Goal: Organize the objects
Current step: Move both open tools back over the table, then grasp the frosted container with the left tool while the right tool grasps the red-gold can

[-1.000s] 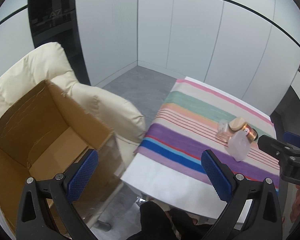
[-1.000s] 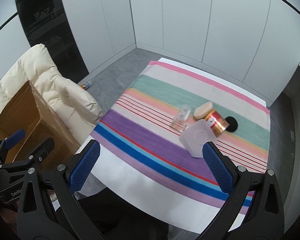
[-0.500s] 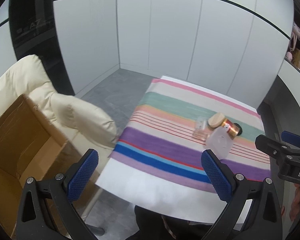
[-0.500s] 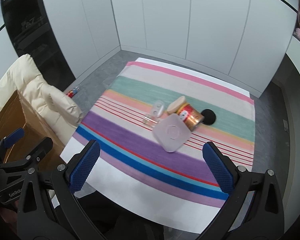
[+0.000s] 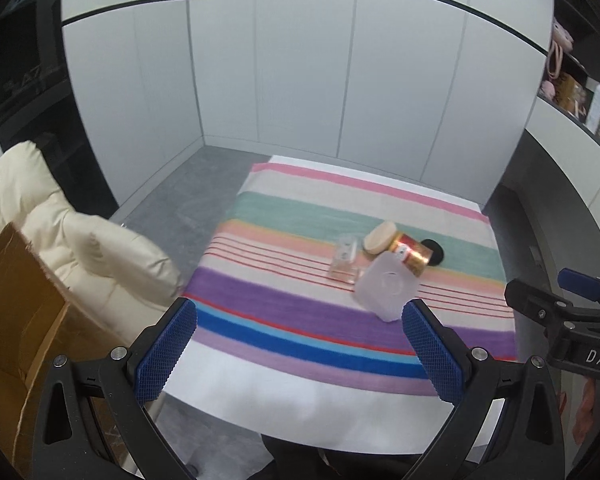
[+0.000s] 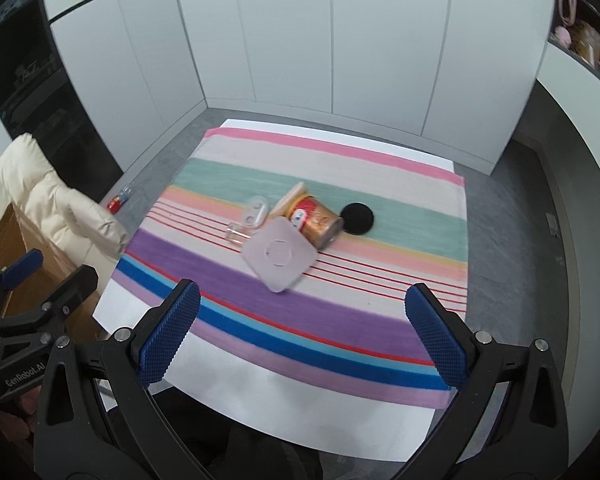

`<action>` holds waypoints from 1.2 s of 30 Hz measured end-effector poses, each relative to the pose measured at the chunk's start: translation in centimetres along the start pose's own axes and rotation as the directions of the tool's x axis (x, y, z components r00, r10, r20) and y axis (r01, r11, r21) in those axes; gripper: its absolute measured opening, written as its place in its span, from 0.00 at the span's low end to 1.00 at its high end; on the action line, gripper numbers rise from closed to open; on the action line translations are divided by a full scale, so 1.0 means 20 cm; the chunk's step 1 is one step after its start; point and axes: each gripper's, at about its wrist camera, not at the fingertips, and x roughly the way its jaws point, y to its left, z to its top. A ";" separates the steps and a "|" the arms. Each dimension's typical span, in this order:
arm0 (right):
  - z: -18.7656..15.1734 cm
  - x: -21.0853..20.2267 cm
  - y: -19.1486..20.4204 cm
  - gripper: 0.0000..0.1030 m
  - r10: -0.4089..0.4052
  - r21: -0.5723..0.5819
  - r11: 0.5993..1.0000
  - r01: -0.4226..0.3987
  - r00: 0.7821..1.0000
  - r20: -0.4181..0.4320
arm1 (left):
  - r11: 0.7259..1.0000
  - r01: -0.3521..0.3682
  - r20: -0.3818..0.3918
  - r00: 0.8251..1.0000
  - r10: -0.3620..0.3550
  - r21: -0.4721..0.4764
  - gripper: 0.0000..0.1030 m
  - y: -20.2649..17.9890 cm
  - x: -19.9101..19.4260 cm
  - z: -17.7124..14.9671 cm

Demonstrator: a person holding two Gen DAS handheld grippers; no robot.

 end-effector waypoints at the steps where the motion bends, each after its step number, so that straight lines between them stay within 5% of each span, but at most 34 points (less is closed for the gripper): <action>1: -0.01 -0.01 -0.02 1.00 -0.007 0.003 1.000 0.007 1.000 0.001 | 1.000 0.005 -0.002 1.000 -0.005 0.007 1.00 -0.02 0.00 0.00; 10: -0.05 0.01 -0.19 1.00 -0.030 0.015 0.999 0.030 1.000 -0.007 | 0.996 0.048 -0.043 0.998 -0.045 0.073 1.00 -0.24 0.02 -0.02; 17: -0.08 0.12 -0.33 1.00 -0.026 0.040 0.999 0.031 0.994 -0.105 | 0.990 0.058 -0.065 0.997 -0.050 0.126 1.00 -0.32 0.09 -0.06; 36: -0.07 0.82 -0.37 0.95 -0.002 -0.088 0.996 -0.007 0.994 -0.105 | 0.949 0.176 -0.197 0.972 -0.126 0.261 1.00 -0.50 0.91 -0.16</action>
